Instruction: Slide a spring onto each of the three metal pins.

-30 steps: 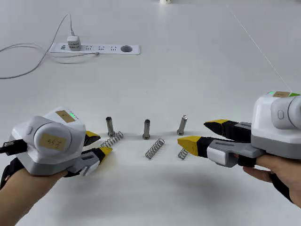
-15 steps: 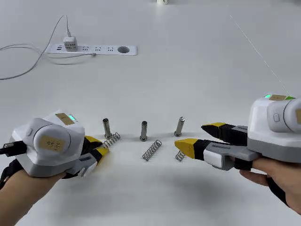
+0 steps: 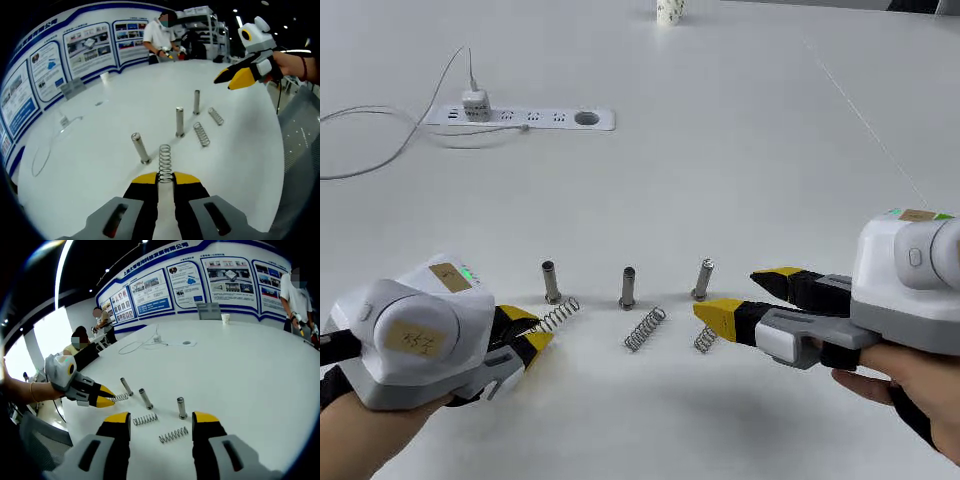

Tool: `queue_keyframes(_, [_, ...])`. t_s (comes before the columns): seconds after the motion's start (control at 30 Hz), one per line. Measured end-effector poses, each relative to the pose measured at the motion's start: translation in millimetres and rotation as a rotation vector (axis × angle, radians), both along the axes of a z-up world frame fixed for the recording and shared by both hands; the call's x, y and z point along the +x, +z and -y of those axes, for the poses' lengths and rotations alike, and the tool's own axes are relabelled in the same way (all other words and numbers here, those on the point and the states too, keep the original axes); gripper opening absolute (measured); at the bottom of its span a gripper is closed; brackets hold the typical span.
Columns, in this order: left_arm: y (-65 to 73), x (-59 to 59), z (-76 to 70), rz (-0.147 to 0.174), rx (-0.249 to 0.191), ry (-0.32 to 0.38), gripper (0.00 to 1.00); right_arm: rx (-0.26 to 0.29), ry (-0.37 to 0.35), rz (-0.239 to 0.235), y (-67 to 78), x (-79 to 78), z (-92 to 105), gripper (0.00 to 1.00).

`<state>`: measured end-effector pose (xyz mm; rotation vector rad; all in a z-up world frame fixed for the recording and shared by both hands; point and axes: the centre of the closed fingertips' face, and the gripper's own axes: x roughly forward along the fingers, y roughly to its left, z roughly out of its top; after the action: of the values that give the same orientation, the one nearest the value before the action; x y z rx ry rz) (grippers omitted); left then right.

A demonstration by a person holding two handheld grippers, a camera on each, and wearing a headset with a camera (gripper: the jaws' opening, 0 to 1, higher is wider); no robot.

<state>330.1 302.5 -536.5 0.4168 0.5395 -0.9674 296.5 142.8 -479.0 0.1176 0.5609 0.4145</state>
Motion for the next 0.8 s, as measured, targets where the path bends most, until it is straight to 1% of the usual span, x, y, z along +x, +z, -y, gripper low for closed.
queue_keyframes(0.07, [6.6, -2.4, 0.4, 0.009, -0.017, 0.007, 0.10, 0.010, -0.001, 0.005, 2.8, 0.3, -1.7, 0.50])
queue_keyframes(0.23, [25.1, -10.7, 2.0, 0.050, -0.044, 0.010, 0.10, 0.054, -0.002, 0.032, 13.8, 1.2, -9.8, 0.49])
queue_keyframes(0.27, [30.2, -12.4, 2.6, 0.062, -0.056, 0.013, 0.10, 0.066, 0.000, 0.037, 16.7, 1.2, -12.8, 0.49])
queue_keyframes(0.33, [37.9, -14.6, 3.8, 0.075, -0.077, 0.022, 0.10, 0.092, 0.003, 0.045, 20.9, 2.6, -16.8, 0.48])
queue_keyframes(0.4, [43.3, -16.4, 4.7, 0.085, -0.088, 0.025, 0.10, 0.113, 0.007, 0.050, 24.3, 2.8, -21.2, 0.47])
queue_keyframes(0.47, [51.4, -18.7, 6.7, 0.102, -0.105, 0.027, 0.10, 0.153, 0.019, 0.057, 29.4, 2.4, -29.3, 0.46])
queue_keyframes(0.5, [57.5, -19.8, 8.9, 0.113, -0.128, 0.027, 0.10, 0.181, 0.023, 0.057, 31.4, 2.2, -34.0, 0.45])
queue_keyframes(0.57, [63.8, -21.7, 11.0, 0.122, -0.149, 0.028, 0.10, 0.209, 0.034, 0.055, 33.8, 1.6, -40.2, 0.44])
queue_keyframes(0.6, [69.1, -22.5, 12.8, 0.135, -0.166, 0.030, 0.10, 0.228, 0.040, 0.058, 36.4, 1.4, -45.1, 0.43])
queue_keyframes(0.63, [71.7, -23.2, 13.7, 0.139, -0.174, 0.031, 0.10, 0.239, 0.044, 0.059, 38.0, 1.3, -47.9, 0.43])
queue_keyframes(0.73, [83.4, -26.7, 18.5, 0.156, -0.225, 0.035, 0.10, 0.299, 0.060, 0.063, 44.8, 0.9, -59.9, 0.41])
queue_keyframes(0.8, [87.6, -28.3, 20.5, 0.158, -0.247, 0.036, 0.10, 0.327, 0.063, 0.064, 47.7, 0.9, -64.8, 0.40])
